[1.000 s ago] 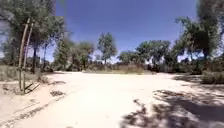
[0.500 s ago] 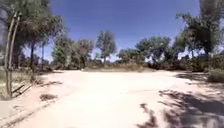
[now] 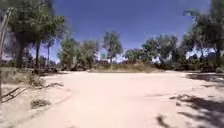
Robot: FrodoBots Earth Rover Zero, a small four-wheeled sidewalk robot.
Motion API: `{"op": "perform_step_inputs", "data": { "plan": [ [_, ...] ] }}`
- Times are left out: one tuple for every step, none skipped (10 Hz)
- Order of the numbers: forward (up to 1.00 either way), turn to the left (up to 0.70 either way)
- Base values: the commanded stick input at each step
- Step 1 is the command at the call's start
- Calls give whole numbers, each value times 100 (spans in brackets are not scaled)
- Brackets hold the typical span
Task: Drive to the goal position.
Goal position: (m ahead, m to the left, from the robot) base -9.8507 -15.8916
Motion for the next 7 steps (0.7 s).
{"op": "perform_step_inputs", "data": {
  "plan": [
    [85, 0],
    [85, 0],
    [85, 5],
    [85, 3],
    [85, 0],
    [85, 0],
    [85, 0]
  ]
}}
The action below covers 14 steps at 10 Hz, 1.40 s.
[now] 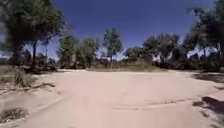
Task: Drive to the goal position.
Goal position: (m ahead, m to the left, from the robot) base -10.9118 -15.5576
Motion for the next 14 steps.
{"op": "perform_step_inputs", "data": {
  "plan": [
    [85, 0],
    [85, 0],
    [85, 0],
    [85, 0],
    [85, 0],
    [85, 0],
    [85, 0],
    [85, 0],
    [85, 0],
    [85, 0],
    [85, 0],
    [85, 0],
    [85, 0],
    [85, 0]
  ]
}}
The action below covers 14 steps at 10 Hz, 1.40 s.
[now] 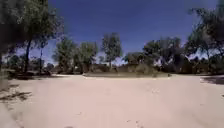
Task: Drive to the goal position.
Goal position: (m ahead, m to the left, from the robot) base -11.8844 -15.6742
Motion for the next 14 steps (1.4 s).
{"op": "perform_step_inputs", "data": {
  "plan": [
    [85, 0],
    [85, 0],
    [85, 0],
    [85, 0],
    [85, 0],
    [85, 0],
    [85, 0],
    [85, 0],
    [85, 0],
    [85, 0],
    [85, 0],
    [85, 0],
    [85, 0],
    [85, 0]
  ]
}}
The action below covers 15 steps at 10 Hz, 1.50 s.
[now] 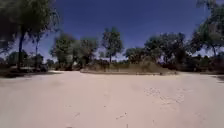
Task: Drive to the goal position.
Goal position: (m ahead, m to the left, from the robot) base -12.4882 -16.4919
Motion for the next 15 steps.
{"op": "perform_step_inputs", "data": {
  "plan": [
    [85, 0],
    [85, -20],
    [66, -46],
    [1, -85],
    [0, -85],
    [0, -85],
    [0, -85],
    [0, -85],
    [0, -85],
    [0, -85],
    [0, -85],
    [0, -85],
    [0, -85],
    [0, -85],
    [0, -85]
  ]
}}
